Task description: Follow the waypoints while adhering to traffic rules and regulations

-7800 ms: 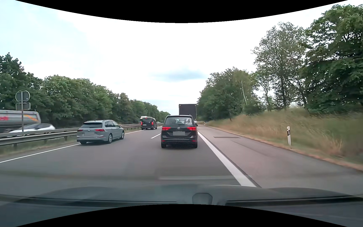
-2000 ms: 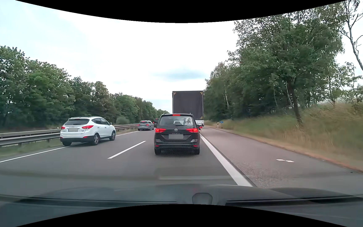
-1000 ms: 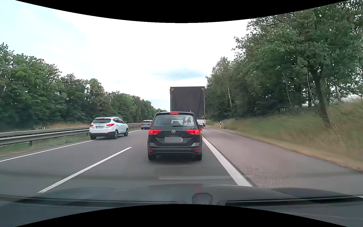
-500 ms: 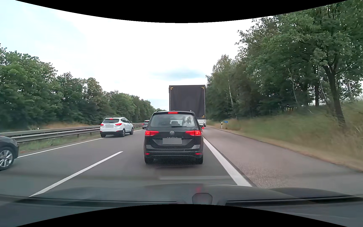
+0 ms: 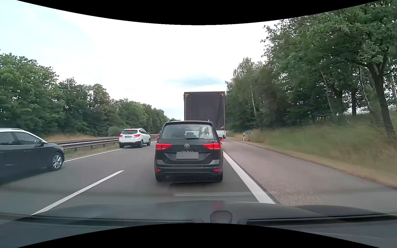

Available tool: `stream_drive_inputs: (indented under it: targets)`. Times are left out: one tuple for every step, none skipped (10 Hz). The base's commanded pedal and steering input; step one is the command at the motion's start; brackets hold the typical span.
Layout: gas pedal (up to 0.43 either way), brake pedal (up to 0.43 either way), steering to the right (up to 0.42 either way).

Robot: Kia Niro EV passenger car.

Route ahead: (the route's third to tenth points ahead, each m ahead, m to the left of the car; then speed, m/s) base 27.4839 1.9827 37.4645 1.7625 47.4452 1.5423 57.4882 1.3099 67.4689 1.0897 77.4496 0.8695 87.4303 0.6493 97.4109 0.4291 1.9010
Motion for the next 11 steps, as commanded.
stream_drive_inputs:
  targets:
    - [0.000,0.128,-0.001]
    - [0.000,0.116,-0.001]
    - [0.000,0.110,-0.001]
    - [0.000,0.104,-0.001]
    - [0.000,0.073,-0.002]
    - [0.000,0.067,-0.002]
    - [0.000,0.067,-0.002]
    - [0.000,0.055,-0.001]
    - [0.000,0.043,-0.002]
    - [0.000,0.018,-0.002]
    - [0.000,0.000,-0.001]
